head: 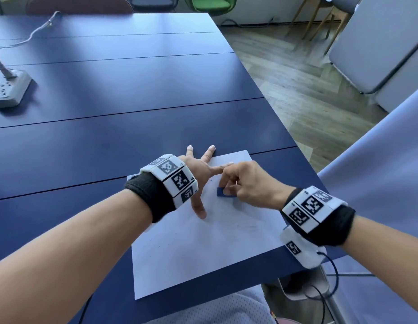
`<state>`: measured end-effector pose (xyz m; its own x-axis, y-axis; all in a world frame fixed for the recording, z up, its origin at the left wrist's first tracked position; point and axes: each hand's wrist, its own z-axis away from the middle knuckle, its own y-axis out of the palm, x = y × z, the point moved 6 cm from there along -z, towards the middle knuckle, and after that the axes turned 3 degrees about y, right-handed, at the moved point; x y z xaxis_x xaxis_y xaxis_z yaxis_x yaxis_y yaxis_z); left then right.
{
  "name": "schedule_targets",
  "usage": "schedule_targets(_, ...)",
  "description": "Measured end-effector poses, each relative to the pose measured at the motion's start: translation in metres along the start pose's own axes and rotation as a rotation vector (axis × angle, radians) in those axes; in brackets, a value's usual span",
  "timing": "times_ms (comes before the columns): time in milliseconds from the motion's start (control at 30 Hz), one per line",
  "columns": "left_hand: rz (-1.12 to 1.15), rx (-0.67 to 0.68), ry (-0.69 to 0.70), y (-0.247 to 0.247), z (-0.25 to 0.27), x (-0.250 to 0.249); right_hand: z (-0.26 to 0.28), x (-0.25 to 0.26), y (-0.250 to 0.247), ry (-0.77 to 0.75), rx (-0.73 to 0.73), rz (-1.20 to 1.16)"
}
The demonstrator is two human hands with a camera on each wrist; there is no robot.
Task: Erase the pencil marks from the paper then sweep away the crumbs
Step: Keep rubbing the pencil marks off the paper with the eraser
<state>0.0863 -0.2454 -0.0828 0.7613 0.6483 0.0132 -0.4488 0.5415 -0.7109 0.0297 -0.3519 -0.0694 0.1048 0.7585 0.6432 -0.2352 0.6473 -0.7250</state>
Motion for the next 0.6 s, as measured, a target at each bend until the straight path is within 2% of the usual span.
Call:
schedule_targets(100,-0.002,-0.007,0.005,0.000,0.000,0.000,0.001,0.002,0.002,0.001,-0.020,-0.013)
schedule_targets(200,-0.010,-0.012,-0.005,0.000,0.000,0.000,0.018,0.014,0.025,-0.058,0.161,-0.003)
schedule_targets(233,-0.006,-0.012,-0.006,0.001,0.000,0.000,0.017,0.016,0.026,-0.064,0.174,0.015)
schedule_targets(367,0.014,-0.016,0.006,0.001,0.000,0.000,0.000,0.010,0.009,-0.045,0.037,0.014)
schedule_targets(500,0.005,-0.015,0.001,0.002,-0.001,-0.001,0.017,0.016,0.028,-0.076,0.167,0.080)
schedule_targets(600,-0.001,-0.012,0.003,0.002,-0.001,0.001,0.001,0.020,0.017,-0.077,0.109,0.081)
